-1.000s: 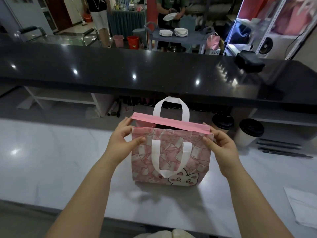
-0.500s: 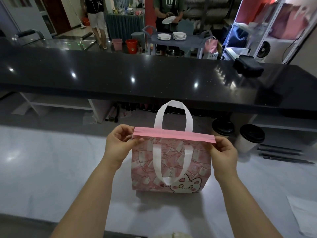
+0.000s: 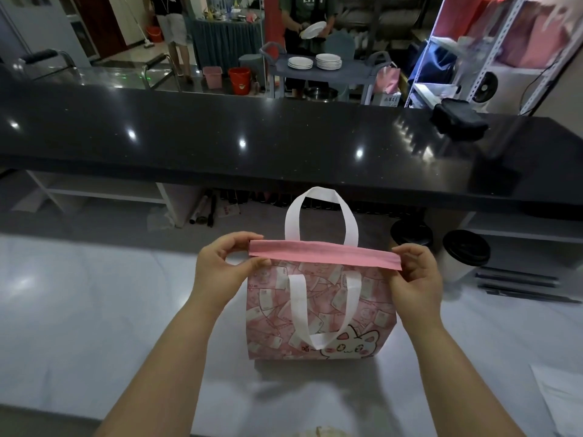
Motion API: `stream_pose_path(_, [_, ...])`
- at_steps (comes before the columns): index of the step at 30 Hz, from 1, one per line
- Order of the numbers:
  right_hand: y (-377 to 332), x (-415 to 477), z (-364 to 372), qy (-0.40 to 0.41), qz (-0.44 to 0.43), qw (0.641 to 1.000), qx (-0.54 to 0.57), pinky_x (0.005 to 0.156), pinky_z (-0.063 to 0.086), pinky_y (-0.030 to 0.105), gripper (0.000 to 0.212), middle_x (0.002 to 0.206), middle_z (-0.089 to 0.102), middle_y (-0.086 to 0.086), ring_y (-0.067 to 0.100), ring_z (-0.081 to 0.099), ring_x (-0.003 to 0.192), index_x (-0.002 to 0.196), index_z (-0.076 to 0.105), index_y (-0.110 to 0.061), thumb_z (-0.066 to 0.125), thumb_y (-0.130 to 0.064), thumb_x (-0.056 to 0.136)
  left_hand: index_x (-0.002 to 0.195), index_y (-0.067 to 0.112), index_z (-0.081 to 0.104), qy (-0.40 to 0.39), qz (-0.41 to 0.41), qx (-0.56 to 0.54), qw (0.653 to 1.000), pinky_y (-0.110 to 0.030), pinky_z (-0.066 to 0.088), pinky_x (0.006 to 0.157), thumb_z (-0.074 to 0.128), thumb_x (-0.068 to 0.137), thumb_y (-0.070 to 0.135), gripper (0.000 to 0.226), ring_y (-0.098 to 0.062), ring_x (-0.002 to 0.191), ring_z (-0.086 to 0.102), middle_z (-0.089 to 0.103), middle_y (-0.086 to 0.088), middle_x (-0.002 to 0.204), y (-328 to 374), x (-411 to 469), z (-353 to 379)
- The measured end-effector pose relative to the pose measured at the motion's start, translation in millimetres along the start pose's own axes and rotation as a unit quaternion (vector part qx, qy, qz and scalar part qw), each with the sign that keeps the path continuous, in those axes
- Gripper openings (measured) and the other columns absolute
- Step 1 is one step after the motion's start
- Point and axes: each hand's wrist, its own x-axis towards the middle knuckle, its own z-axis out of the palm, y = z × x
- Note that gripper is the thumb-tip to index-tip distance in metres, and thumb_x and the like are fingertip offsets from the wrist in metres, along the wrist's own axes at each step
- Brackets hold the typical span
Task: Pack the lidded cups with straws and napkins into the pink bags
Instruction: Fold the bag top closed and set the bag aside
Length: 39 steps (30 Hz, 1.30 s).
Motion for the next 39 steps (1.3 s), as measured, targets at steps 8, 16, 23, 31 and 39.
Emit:
stream_pose_path(8, [1.0, 3.6, -0.9, -0.006, -0.016, 1.000, -0.002, 0.069, 0.053, 0.013, 0.051, 0.086, 0.071, -0.014, 0.005, 0.068, 0.082, 0.089, 0.064, -0.039, 0.064, 0.012, 0.083, 0.100, 0.042, 0.067, -0.093, -0.017, 0.045, 0.995, -0.016, 0.055, 0.078, 0.089, 0.054, 0.043, 0.051, -0.001, 0.100, 0.063, 0.070, 0.018, 0.103, 1.6, -5.5, -2.2])
stream_pose_path(16, [0.3, 8.0, -16.9, -0.070, -0.032, 0.996, -0.036, 0.071, 0.056, 0.017, 0.043, 0.084, 0.072, -0.012, 0.006, 0.068, 0.081, 0.088, 0.067, -0.027, 0.065, 0.015, 0.081, 0.072, 0.037, 0.074, -0.021, -0.017, 0.023, 0.999, -0.014, 0.053, 0.061, 0.084, 0.071, 0.005, 0.033, -0.005, 0.076, 0.067, 0.072, 0.012, 0.076, -2.0, -10.4, 2.3])
stream_pose_path(23, [3.1, 1.3, -19.1, -0.081, -0.149, 0.972, -0.161, 0.077, 0.052, 0.015, 0.052, 0.093, 0.062, -0.017, 0.005, 0.061, 0.087, 0.098, 0.054, -0.030, 0.066, 0.017, 0.078, 0.080, 0.029, 0.072, -0.066, -0.047, -0.103, 0.991, -0.023, 0.057, 0.070, 0.081, 0.068, -0.001, 0.034, -0.017, 0.090, 0.072, 0.076, -0.004, 0.091, 9.5, -11.1, -5.1])
stream_pose_path(31, [2.7, 4.4, -30.6, -0.118, -0.222, 0.946, -0.206, 0.089, 0.051, 0.019, 0.036, 0.099, 0.066, -0.010, 0.006, 0.062, 0.094, 0.095, 0.068, -0.012, 0.068, 0.019, 0.076, 0.079, 0.036, 0.073, -0.096, 0.029, 0.135, 0.986, -0.006, 0.048, 0.079, 0.080, 0.074, 0.001, 0.036, 0.000, 0.093, 0.065, 0.072, 0.017, 0.090, 10.9, -10.7, -22.8])
stream_pose_path(39, [-21.8, 1.9, -17.9, -0.094, -0.063, 0.989, -0.096, 0.080, 0.056, 0.021, 0.042, 0.086, 0.068, -0.011, 0.009, 0.066, 0.087, 0.098, 0.062, -0.040, 0.077, -0.006, 0.078, 0.089, 0.036, 0.059, -0.020, 0.060, 0.172, 0.983, -0.001, 0.041, 0.080, 0.082, 0.075, 0.027, 0.028, 0.001, 0.092, 0.061, 0.065, 0.021, 0.087, 14.8, -14.1, -5.9])
